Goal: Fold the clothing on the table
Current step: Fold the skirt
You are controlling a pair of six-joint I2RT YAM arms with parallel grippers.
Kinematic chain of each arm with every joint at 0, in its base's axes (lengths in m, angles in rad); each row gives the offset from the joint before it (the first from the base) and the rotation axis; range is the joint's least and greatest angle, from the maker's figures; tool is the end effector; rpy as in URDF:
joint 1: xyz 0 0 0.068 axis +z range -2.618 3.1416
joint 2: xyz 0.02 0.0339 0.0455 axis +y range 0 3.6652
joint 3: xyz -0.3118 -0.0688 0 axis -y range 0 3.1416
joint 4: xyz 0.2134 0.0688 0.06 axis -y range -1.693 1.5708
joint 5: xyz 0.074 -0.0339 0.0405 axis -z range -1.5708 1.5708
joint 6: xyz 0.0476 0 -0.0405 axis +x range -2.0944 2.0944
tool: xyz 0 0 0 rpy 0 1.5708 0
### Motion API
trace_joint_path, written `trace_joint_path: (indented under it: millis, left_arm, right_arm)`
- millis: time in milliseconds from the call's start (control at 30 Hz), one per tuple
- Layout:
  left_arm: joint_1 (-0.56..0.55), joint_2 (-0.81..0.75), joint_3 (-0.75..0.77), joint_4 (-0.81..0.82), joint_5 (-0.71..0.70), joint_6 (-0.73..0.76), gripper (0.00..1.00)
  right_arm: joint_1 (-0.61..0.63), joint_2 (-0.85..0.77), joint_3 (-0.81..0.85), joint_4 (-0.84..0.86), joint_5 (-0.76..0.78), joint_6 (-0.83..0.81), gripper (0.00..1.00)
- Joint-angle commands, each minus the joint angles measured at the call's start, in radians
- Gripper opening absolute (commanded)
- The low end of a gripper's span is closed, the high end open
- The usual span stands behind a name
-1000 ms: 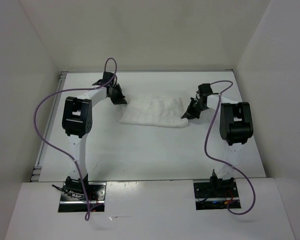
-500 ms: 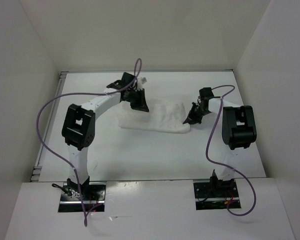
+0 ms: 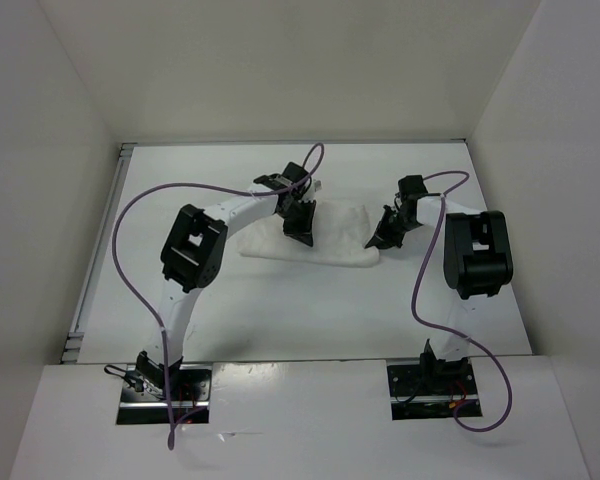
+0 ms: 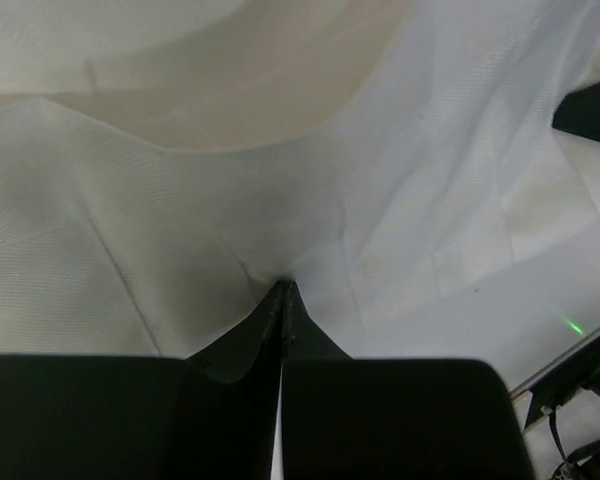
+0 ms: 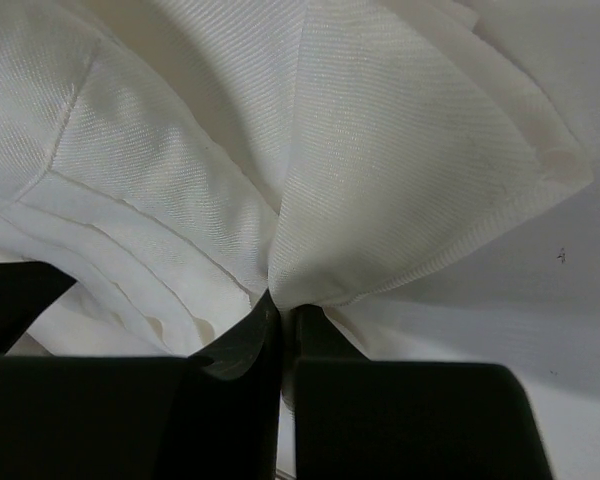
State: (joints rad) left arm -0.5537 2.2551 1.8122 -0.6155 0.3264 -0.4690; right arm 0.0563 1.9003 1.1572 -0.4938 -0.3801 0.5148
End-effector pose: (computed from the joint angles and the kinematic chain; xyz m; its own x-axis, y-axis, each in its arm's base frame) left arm 0.4122 -0.2727 0.2141 -0.9469 0.0820 -0.3110 0.2285 0.8521 -0.4709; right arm 0.3558 0.0377 0.1967 -0.9065 0.4069 -0.1127 0.3133 0.8272 0.4665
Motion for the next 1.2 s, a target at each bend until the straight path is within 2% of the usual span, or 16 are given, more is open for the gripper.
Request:
trace_joint_path:
  millis: [0,200,367,500,733,867,933,967,1100,1167]
  left_arm:
    - [-0.04,0.04,0.039,-0.064,-0.079,0.02,0.0]
    - [-0.095,0.112,0.03,-0.084,-0.128,0.02,0.0]
    - [-0.115,0.147,0.007,-0.058,-0.086,-0.005,0.0]
    - [-0.126,0.166,0.048,-0.058,-0.075,-0.014,0.0]
    - [-0.144,0.193,0.091,-0.058,-0.043,-0.045,0.0]
    - [-0.134,0.153,0.102,-0.058,-0.024,-0.056,0.0]
    - [-0.103,0.068,0.064,-0.034,-0.024,-0.079,0.08]
    - [-0.088,-0.007,0.047,-0.033,-0.024,-0.092,0.24]
    - [0.014,-0.185,-0.034,-0.035,-0.11,-0.092,0.38]
    - [0.093,-0.267,-0.118,-0.046,-0.171,-0.092,0.36]
  right_arm:
    - [0.008,0.0,-0.011,-0.012,0.0,-0.01,0.0]
    - [0.017,-0.125,-0.002,-0.022,-0.058,-0.01,0.0]
    - [0.065,-0.268,0.016,-0.032,-0.13,-0.01,0.0]
    - [0.086,-0.369,0.036,-0.032,-0.201,0.011,0.0]
    - [0.096,-0.403,0.055,-0.022,-0.324,0.021,0.0]
    - [0.096,-0.412,0.055,-0.035,-0.3,-0.001,0.0]
    - [0.096,-0.412,0.055,-0.063,-0.29,-0.015,0.0]
    - [0.096,-0.412,0.055,-0.072,-0.281,-0.028,0.0]
    - [0.096,-0.412,0.055,-0.095,-0.272,-0.048,0.0]
    - [0.096,-0.422,0.055,-0.104,-0.263,-0.048,0.0]
